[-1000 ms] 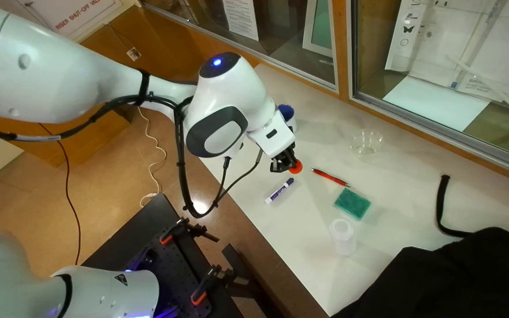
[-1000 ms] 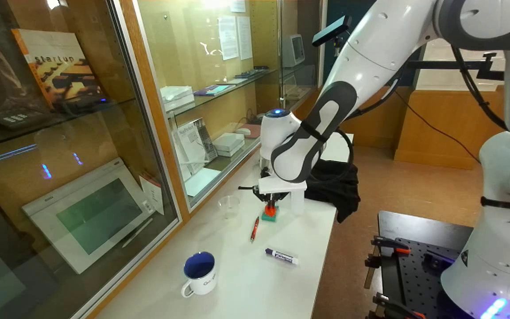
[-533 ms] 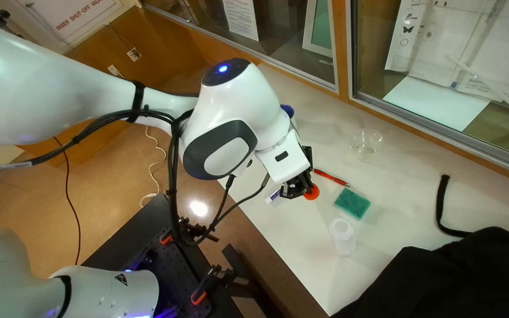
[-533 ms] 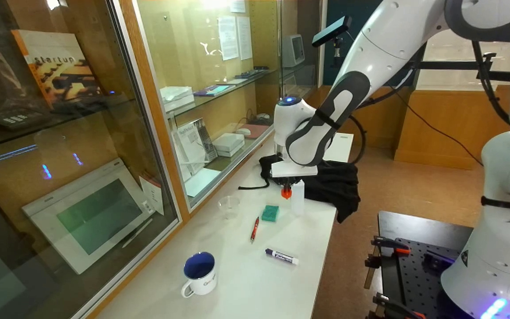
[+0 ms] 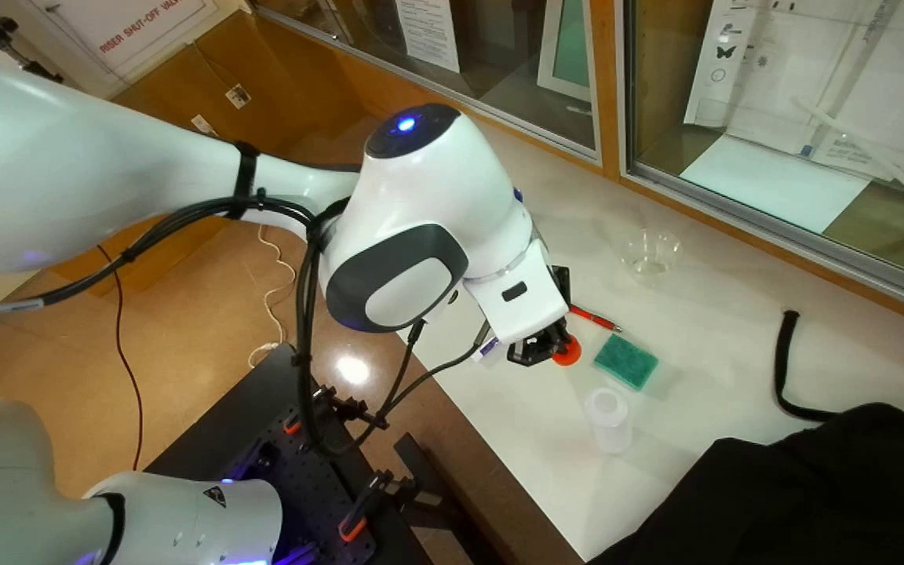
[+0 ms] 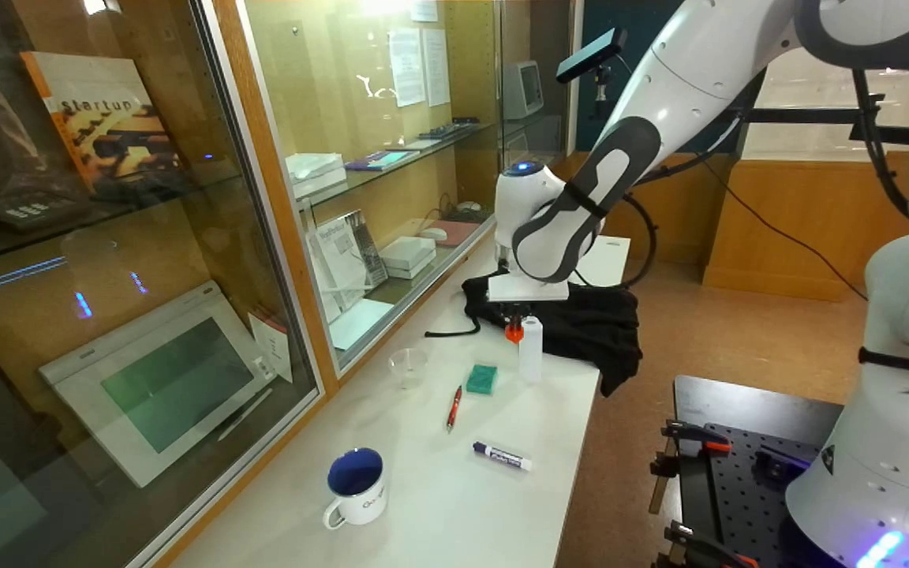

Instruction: Pick up the orange lid and close the bottle

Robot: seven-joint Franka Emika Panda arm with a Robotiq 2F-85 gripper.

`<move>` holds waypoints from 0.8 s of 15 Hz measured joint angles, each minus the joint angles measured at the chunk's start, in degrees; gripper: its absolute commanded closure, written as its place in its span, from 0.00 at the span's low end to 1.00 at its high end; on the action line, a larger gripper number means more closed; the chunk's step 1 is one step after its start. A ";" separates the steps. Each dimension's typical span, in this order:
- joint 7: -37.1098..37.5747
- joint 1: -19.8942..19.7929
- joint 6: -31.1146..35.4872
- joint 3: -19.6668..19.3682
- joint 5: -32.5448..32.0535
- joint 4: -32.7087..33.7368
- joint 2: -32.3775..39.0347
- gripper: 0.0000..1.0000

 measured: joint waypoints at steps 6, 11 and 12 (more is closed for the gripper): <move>-9.18 -8.90 -11.67 0.32 5.26 4.53 -2.56 0.97; -10.20 -11.89 -14.54 0.51 7.53 7.26 -2.25 0.97; -10.20 -12.01 -14.54 0.68 8.10 7.43 -1.87 0.97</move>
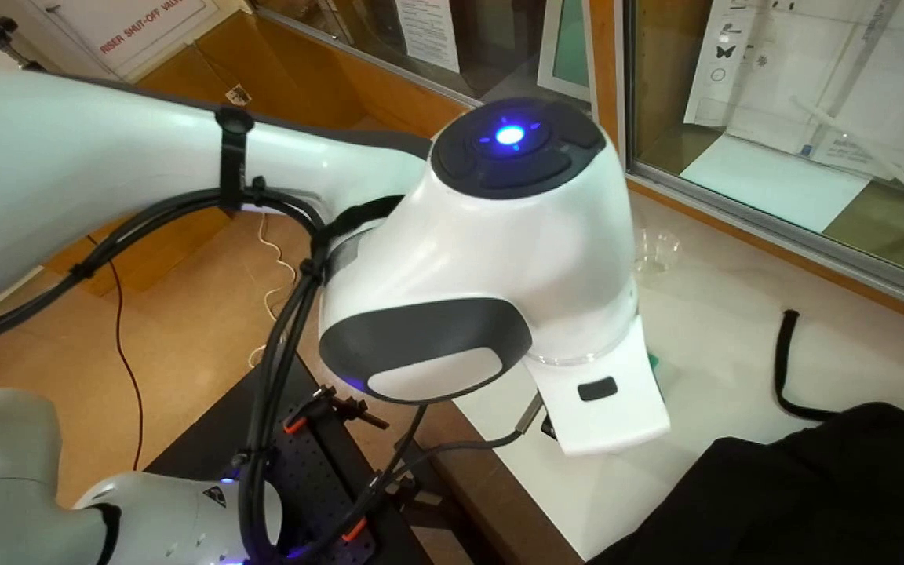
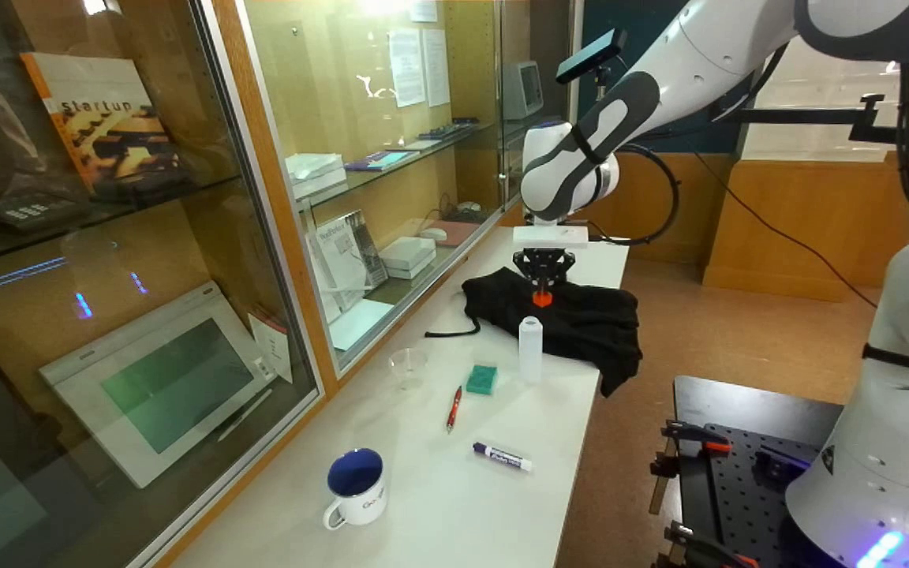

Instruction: Pick up the orange lid and close the bottle

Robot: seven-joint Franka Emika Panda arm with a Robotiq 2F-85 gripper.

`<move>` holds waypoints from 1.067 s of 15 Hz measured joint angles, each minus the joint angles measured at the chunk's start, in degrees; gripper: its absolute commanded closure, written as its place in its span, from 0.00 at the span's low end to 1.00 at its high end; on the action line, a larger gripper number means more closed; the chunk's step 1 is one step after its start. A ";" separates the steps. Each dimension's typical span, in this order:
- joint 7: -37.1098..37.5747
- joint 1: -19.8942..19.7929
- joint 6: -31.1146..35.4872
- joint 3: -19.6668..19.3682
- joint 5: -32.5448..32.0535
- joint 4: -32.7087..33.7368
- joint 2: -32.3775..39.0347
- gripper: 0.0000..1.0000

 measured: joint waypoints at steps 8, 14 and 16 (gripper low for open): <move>0.08 -0.50 0.16 1.57 4.83 1.60 5.08 0.97; 0.14 -0.63 2.15 1.57 5.76 2.78 6.63 0.97; 0.14 -0.65 2.16 1.57 6.00 3.15 6.82 0.97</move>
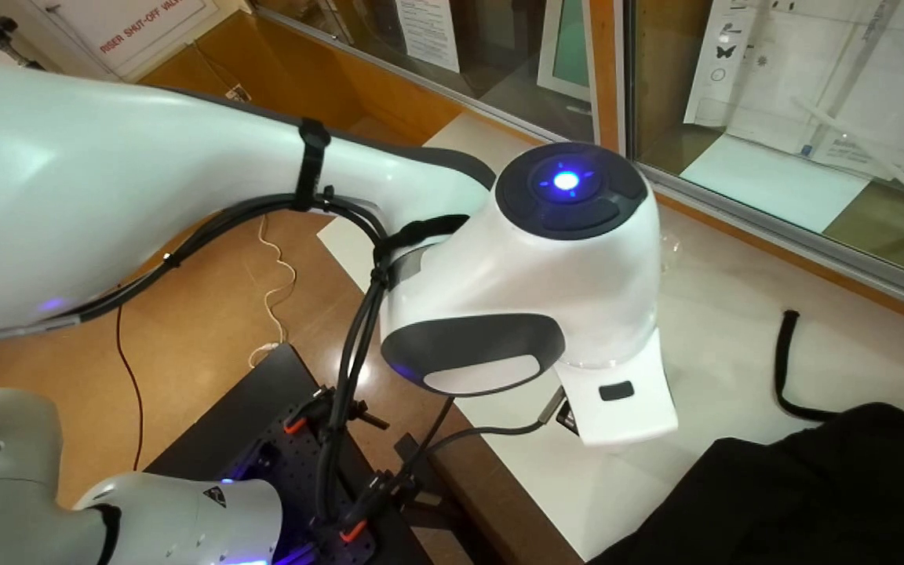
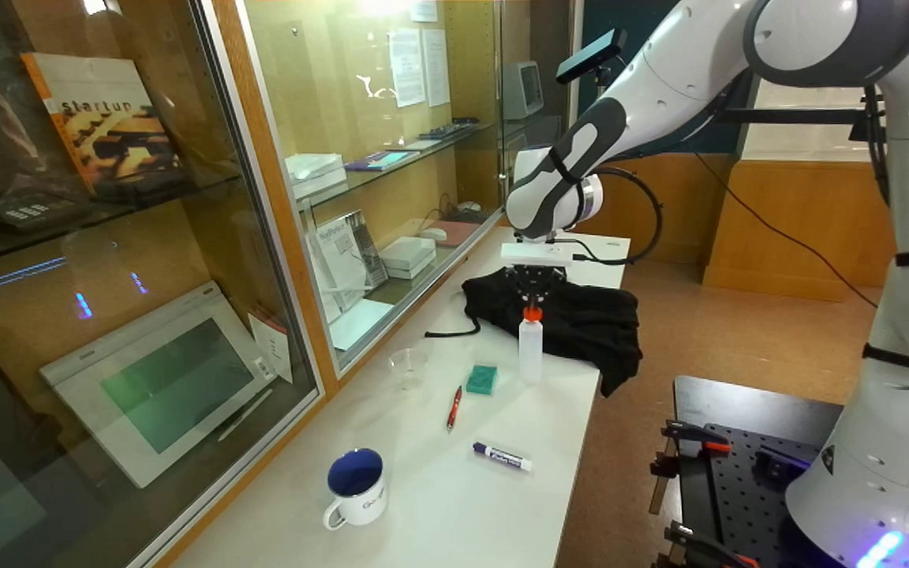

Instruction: Pick up the orange lid and close the bottle

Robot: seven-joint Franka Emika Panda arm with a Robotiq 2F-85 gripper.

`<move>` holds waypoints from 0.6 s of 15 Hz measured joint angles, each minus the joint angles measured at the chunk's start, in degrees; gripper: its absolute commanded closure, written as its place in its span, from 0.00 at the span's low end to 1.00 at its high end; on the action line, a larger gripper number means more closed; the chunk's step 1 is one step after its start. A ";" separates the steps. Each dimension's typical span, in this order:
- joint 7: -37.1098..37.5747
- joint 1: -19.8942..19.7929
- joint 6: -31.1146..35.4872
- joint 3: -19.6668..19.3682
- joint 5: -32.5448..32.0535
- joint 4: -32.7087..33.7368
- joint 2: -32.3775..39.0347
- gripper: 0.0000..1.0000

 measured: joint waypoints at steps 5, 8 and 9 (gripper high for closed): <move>0.00 0.00 0.00 0.00 0.00 0.66 0.82 0.97; 0.00 0.00 -0.01 0.04 0.00 0.97 1.37 0.97; 0.00 0.00 -0.02 0.08 0.00 1.04 1.50 0.97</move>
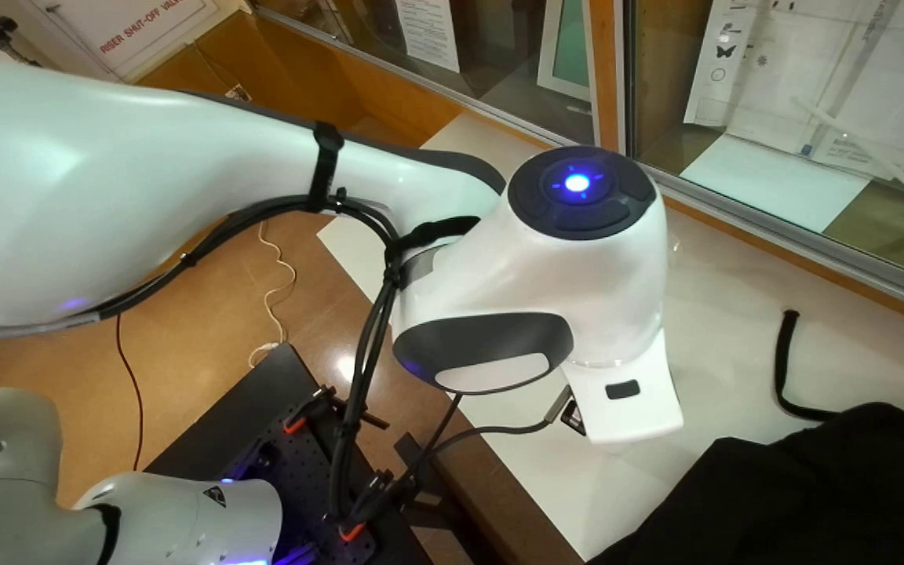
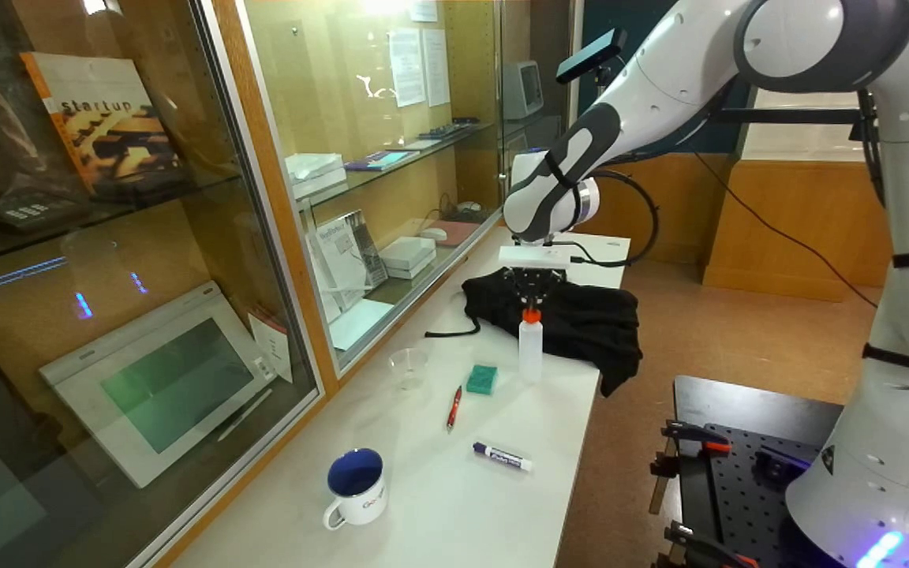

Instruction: Pick up the orange lid and close the bottle

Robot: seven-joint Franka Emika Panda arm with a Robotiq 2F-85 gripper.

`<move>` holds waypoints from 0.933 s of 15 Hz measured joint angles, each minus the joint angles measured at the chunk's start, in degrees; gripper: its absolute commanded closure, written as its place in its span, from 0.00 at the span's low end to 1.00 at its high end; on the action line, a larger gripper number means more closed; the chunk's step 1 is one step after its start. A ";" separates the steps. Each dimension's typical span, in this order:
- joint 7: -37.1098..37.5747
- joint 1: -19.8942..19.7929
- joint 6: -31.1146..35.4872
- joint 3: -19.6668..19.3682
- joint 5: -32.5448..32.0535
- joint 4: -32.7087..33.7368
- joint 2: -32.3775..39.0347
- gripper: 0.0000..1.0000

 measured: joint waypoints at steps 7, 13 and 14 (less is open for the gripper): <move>-0.06 -0.01 -0.24 0.26 0.02 0.21 0.29 0.97; -0.12 -0.03 -0.91 0.26 0.02 0.36 0.29 0.97; -0.12 -0.03 -0.96 0.26 0.02 0.36 0.29 0.97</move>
